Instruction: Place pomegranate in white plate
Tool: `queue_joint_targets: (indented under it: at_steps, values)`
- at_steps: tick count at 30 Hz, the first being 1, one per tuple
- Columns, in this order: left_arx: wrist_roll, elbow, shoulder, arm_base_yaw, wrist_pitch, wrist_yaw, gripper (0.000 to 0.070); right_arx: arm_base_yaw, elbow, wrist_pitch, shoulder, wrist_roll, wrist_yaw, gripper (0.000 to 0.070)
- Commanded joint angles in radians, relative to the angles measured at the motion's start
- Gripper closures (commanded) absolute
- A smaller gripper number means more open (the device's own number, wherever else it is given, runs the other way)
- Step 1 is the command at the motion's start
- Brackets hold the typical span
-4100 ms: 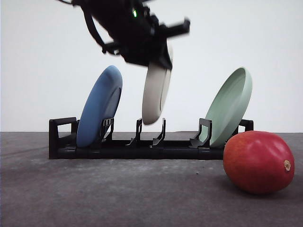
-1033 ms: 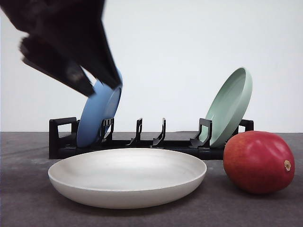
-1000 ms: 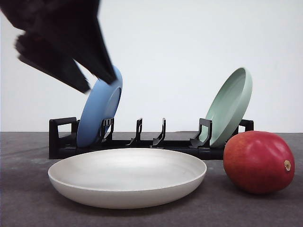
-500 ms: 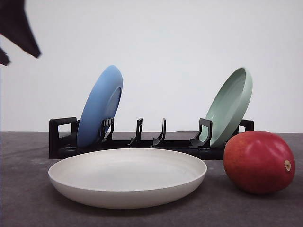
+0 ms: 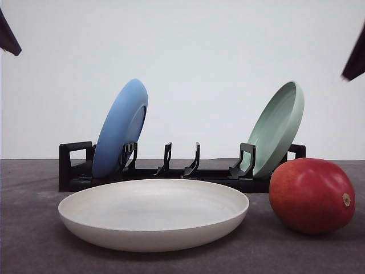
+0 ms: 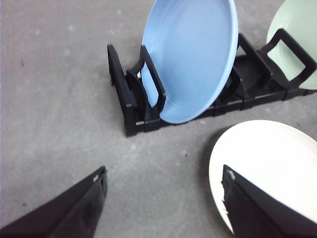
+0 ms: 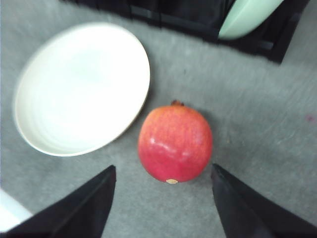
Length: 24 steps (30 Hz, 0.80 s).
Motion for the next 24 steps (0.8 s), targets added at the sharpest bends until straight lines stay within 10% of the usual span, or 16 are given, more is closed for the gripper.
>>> queue_joint_targets:
  at_steps: [1,7,24]
  values:
    - [-0.003,0.002,0.005,-0.002,0.005,0.005,0.0260,0.025,0.028,0.006,0.063,0.026,0.021,0.0309]
    - [0.000,0.002,0.005,-0.002,0.004,0.005,0.0265,0.076,0.075,0.028,0.243,0.025,0.076,0.0065]
    - [0.001,0.002,0.006,-0.002,0.004,0.005,0.0265,0.094,0.078,0.162,0.566,0.029,0.077,0.0070]
